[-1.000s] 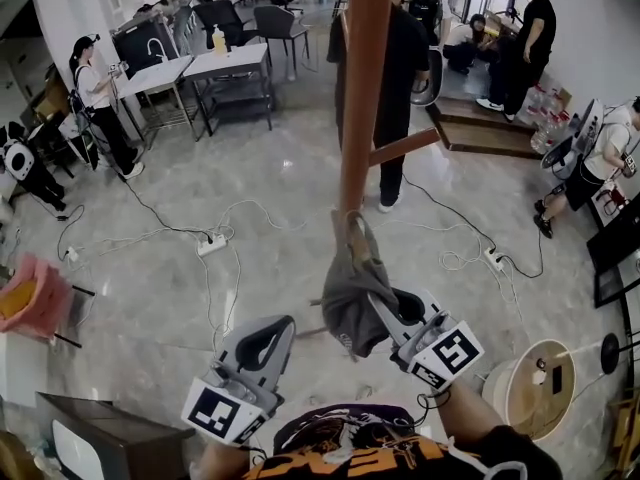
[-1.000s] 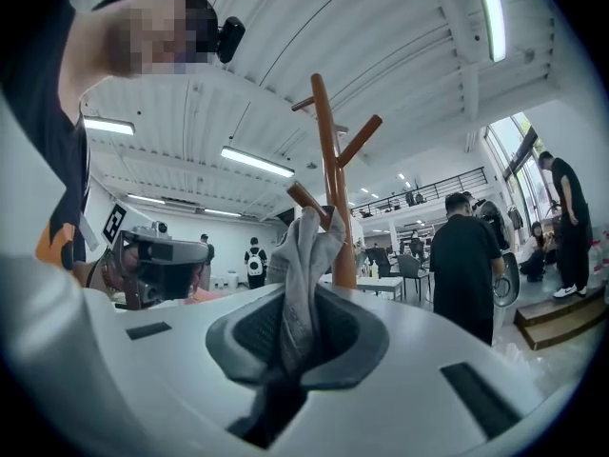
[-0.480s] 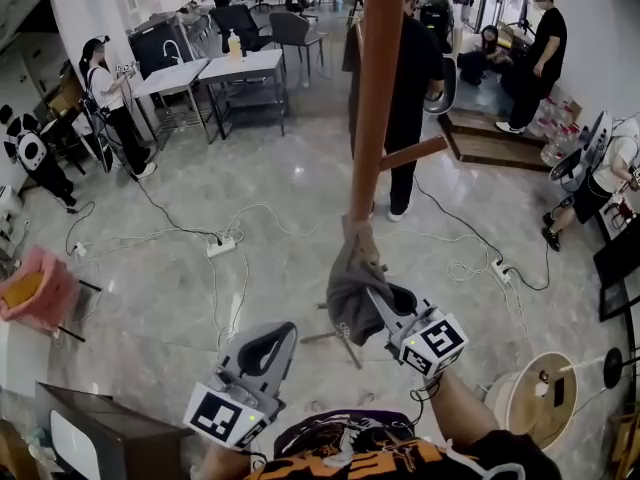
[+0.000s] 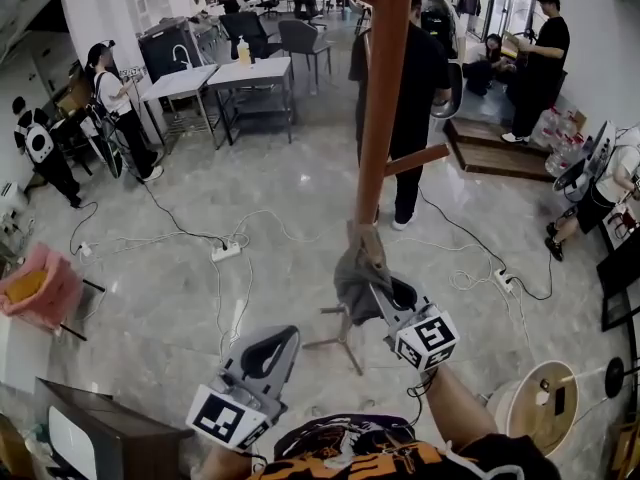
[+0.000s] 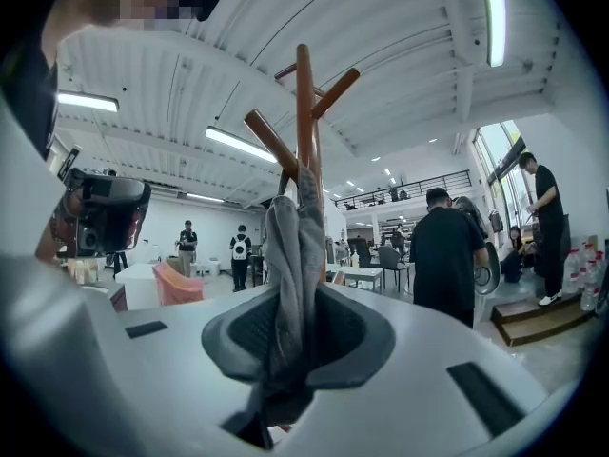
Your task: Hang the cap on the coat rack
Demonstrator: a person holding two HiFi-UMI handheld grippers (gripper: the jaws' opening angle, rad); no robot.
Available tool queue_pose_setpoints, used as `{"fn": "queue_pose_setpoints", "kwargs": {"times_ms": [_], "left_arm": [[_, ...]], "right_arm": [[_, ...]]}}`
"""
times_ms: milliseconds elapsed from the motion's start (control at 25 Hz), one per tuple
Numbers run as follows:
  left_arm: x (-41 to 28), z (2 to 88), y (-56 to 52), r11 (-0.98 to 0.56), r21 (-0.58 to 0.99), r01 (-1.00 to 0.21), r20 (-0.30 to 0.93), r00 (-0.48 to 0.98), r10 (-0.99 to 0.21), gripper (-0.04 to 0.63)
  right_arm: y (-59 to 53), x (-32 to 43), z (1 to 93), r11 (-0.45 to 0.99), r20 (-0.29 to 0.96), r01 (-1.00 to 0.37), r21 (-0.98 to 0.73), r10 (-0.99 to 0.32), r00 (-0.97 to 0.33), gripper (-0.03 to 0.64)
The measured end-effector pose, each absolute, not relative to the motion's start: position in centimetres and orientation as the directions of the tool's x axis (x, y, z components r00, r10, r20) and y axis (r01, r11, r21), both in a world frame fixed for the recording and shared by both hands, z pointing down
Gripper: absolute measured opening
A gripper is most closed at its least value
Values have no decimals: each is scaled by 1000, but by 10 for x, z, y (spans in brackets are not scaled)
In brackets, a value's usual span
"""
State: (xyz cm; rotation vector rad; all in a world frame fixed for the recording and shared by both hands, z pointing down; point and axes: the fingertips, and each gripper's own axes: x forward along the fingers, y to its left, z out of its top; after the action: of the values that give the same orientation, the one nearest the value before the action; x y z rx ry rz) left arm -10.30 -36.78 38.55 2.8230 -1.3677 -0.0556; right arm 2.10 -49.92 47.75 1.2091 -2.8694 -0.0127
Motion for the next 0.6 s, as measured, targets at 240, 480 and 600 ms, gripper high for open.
{"fn": "queue_pose_setpoints", "kwargs": {"times_ms": [240, 480, 600], "left_arm": [[-105, 387, -364, -617, 20, -787, -26, 616, -787, 23], [-100, 385, -370, -624, 19, -781, -25, 623, -782, 23], [-99, 387, -368, -626, 14, -780, -22, 626, -780, 23]], "right_arm": [[-494, 25, 484, 686, 48, -726, 49, -727, -685, 178], [-495, 38, 482, 682, 52, -730, 37, -731, -680, 316], [-485, 44, 482, 692, 63, -722, 33, -722, -689, 341]]}}
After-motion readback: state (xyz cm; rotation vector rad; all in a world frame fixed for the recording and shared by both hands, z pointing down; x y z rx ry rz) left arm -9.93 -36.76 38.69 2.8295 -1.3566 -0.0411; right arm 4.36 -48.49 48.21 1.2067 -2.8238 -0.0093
